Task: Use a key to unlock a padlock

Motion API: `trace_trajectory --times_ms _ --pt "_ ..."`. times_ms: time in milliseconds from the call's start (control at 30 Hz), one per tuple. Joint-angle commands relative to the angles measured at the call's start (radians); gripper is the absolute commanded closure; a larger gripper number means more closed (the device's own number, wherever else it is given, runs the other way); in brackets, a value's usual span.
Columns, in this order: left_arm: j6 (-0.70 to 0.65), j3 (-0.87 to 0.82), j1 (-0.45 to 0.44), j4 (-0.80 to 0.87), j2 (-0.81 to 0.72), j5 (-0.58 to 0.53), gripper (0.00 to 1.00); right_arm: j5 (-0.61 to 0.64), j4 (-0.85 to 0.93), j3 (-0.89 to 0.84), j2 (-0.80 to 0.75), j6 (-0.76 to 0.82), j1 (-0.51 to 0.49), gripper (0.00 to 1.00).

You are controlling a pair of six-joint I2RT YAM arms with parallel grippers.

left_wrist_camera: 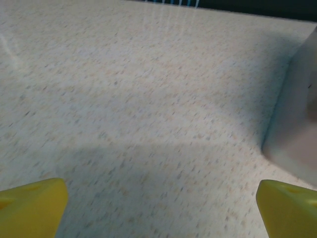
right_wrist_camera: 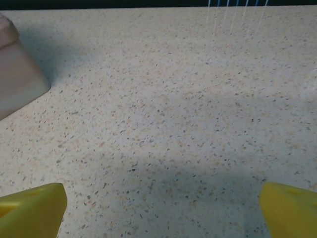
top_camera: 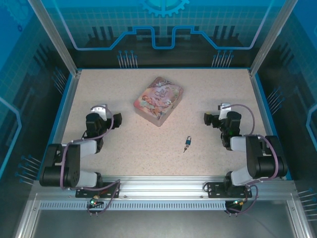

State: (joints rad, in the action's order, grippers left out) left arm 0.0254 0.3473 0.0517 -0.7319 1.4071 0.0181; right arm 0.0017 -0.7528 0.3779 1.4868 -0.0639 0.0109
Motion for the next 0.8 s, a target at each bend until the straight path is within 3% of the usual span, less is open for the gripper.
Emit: trace_trajectory --times_ms 0,33,200,767 --pt "-0.002 -0.006 0.010 -0.262 0.140 0.096 0.01 0.026 -0.021 0.043 0.015 0.050 -0.042 0.00" --pt "0.001 -0.022 0.012 -0.337 0.166 0.094 0.01 0.034 -0.008 0.047 0.013 0.053 -0.046 0.00" --pt "0.013 0.015 0.011 -0.210 0.139 0.040 0.01 0.072 -0.002 0.053 0.016 0.068 -0.070 0.00" --pt "0.005 0.018 0.001 -0.216 0.142 0.023 0.01 0.066 0.003 0.056 0.017 0.072 -0.071 0.00"
